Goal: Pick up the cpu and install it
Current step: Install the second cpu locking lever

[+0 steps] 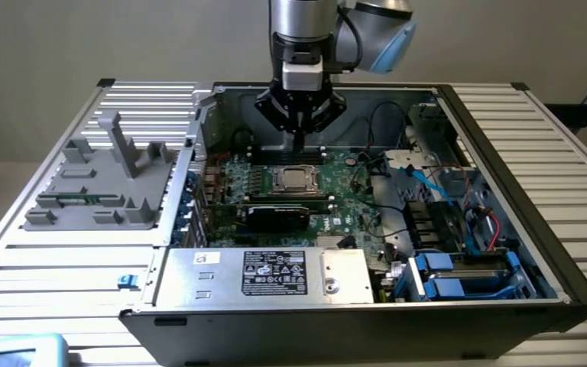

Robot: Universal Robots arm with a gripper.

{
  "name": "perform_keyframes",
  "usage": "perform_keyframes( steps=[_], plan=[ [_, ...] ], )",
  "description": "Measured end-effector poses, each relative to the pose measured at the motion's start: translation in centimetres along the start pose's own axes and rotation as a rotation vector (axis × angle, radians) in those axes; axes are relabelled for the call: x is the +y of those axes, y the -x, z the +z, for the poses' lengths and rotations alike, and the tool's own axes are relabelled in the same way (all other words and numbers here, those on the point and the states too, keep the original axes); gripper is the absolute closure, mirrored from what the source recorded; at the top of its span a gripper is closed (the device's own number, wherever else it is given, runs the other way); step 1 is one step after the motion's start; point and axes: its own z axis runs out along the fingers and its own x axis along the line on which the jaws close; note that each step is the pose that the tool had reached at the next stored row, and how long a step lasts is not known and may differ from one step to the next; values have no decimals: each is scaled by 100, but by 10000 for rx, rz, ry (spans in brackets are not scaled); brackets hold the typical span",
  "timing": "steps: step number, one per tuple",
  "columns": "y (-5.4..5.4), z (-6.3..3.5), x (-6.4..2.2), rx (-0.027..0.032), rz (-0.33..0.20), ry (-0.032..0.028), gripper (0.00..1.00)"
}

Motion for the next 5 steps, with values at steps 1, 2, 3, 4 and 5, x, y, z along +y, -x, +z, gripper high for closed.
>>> perform_keyframes(
  steps=[1, 2, 3, 4, 5],
  plan=[
    [0, 0, 0, 0, 0, 0, 89],
    [0, 0, 0, 0, 0, 0, 89],
    [0, 0, 0, 0, 1, 0, 89],
    [0, 0, 0, 0, 1, 0, 89],
    [0, 0, 0, 0, 1, 0, 89]
  ],
)
